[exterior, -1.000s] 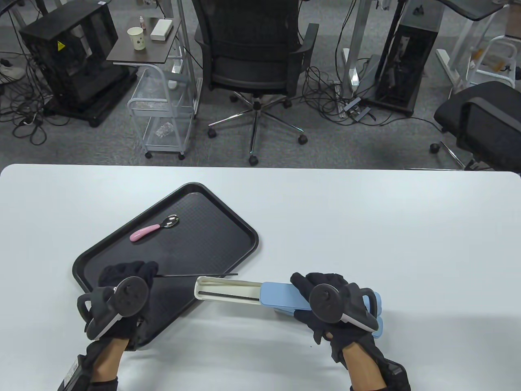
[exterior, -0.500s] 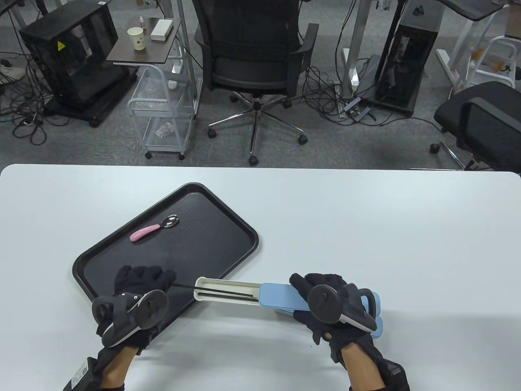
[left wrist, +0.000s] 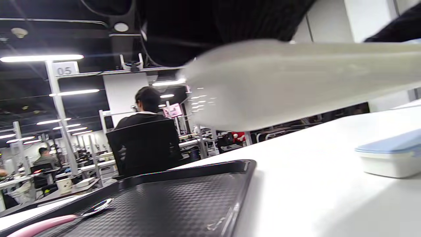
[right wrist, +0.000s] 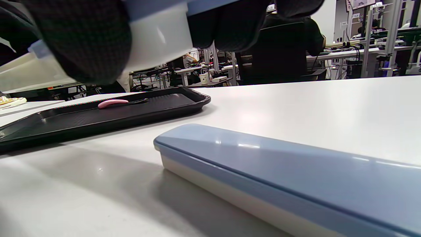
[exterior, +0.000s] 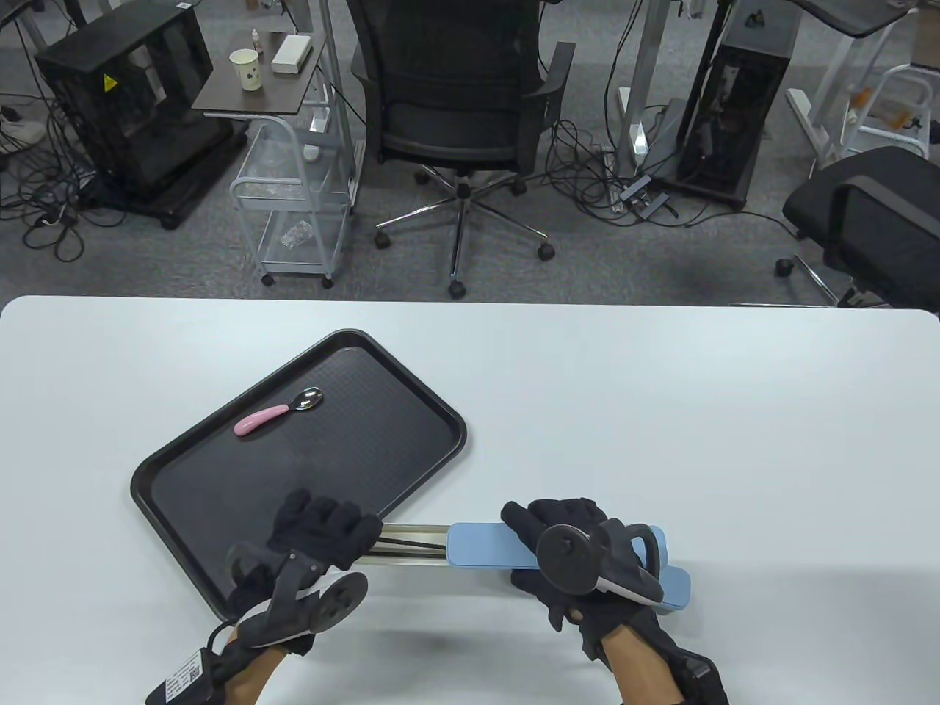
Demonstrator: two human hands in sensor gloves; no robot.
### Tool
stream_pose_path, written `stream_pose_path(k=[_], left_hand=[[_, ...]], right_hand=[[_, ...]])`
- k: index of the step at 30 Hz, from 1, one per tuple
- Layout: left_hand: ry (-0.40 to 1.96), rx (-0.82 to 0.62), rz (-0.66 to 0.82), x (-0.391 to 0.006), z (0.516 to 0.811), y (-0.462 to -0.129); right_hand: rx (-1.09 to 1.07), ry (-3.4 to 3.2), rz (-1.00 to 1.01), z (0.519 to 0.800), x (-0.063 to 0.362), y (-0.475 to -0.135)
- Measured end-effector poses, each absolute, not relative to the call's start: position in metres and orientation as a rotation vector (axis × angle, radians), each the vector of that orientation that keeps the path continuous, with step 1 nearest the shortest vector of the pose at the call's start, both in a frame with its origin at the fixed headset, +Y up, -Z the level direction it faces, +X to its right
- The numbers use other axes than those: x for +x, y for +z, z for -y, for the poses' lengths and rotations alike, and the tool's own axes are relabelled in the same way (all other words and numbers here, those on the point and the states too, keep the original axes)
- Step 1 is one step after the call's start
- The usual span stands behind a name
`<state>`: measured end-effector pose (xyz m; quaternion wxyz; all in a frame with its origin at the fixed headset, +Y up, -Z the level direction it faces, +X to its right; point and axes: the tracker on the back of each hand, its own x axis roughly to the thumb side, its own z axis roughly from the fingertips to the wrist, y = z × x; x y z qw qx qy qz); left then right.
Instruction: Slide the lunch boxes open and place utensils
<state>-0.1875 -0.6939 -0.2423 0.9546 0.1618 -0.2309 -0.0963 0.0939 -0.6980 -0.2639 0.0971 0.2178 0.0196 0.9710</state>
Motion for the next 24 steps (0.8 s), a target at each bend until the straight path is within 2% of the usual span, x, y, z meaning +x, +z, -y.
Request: stream_pose_path(k=[5,15,24], left_hand=[[-0.239,0.298,0.510,-0.176,0.698,-0.241],[-0.136,0.336,0.493,-0.184,0.694,-0.240],[-0.059,0.280,0.479,-0.195,0.695,-0.248]], right_hand=[[0.665,2.897,-0.060,0.700,0.089,-0.263],[0.642,2.858,-0.068,0.699,0.092,-0.263],[0.641,2.861,-0.070,0.700,0.092,-0.265]])
